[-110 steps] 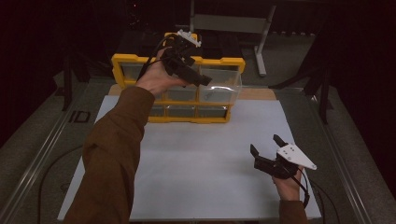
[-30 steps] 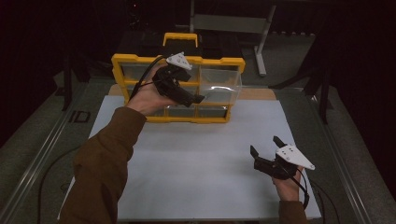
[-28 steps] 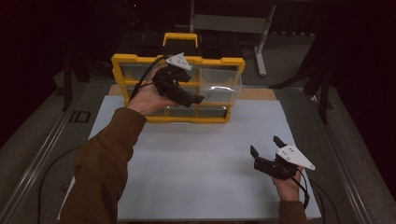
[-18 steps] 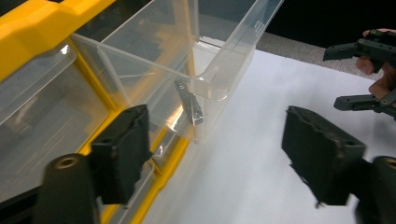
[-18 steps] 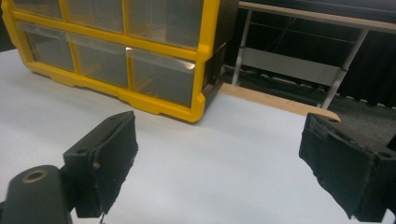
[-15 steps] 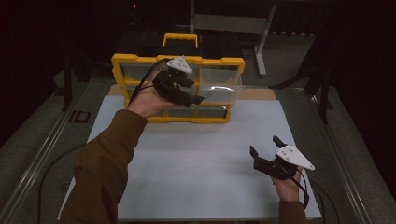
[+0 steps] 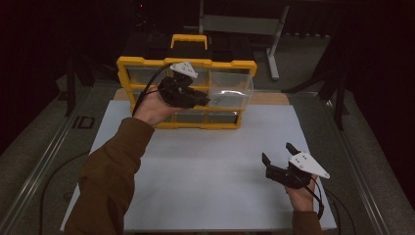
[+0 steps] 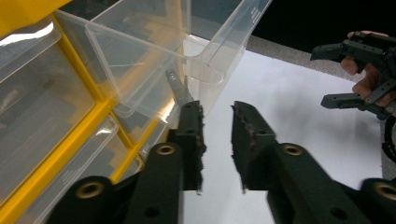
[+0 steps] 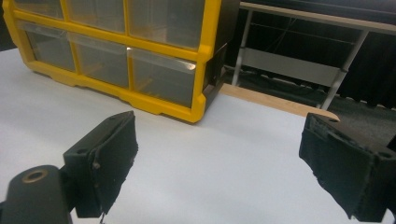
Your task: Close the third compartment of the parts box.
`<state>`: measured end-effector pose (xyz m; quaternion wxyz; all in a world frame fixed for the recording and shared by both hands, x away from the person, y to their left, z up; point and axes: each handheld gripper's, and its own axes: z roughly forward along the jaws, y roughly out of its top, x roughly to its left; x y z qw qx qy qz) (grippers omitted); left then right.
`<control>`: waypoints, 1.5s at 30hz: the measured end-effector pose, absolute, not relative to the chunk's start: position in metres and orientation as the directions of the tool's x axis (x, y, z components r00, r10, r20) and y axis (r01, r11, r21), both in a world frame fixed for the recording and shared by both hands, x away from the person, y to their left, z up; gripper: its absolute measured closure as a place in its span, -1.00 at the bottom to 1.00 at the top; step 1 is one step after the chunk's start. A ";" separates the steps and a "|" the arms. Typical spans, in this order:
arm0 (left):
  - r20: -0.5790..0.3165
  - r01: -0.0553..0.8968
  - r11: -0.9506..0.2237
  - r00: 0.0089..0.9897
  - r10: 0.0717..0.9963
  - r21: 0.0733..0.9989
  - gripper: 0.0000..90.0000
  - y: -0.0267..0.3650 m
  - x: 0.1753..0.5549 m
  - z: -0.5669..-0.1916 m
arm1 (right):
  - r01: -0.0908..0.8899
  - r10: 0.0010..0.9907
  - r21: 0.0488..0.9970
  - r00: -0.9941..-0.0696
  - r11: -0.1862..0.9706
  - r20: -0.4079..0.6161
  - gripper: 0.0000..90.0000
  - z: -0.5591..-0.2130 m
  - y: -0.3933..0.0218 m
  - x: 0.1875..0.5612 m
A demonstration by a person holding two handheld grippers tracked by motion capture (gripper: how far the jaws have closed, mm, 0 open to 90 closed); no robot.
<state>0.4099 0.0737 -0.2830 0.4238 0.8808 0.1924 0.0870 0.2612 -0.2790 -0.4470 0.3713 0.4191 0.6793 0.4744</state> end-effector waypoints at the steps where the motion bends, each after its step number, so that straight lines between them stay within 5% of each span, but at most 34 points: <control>1: -0.016 0.269 -0.563 0.910 0.414 0.781 0.74 0.073 0.410 -0.284 | 0.217 0.922 0.956 -0.373 0.199 -0.107 -0.76 -0.447 -0.279 0.261; 9: -0.025 0.265 -0.573 0.920 0.392 0.775 0.99 0.066 0.411 -0.289 | 0.218 0.922 0.955 -0.373 0.200 -0.108 -0.76 -0.447 -0.279 0.261; 45: -0.016 0.246 -0.562 0.924 0.382 0.789 1.00 0.037 0.415 -0.299 | 0.225 0.920 0.951 -0.374 0.211 -0.115 -0.76 -0.448 -0.278 0.262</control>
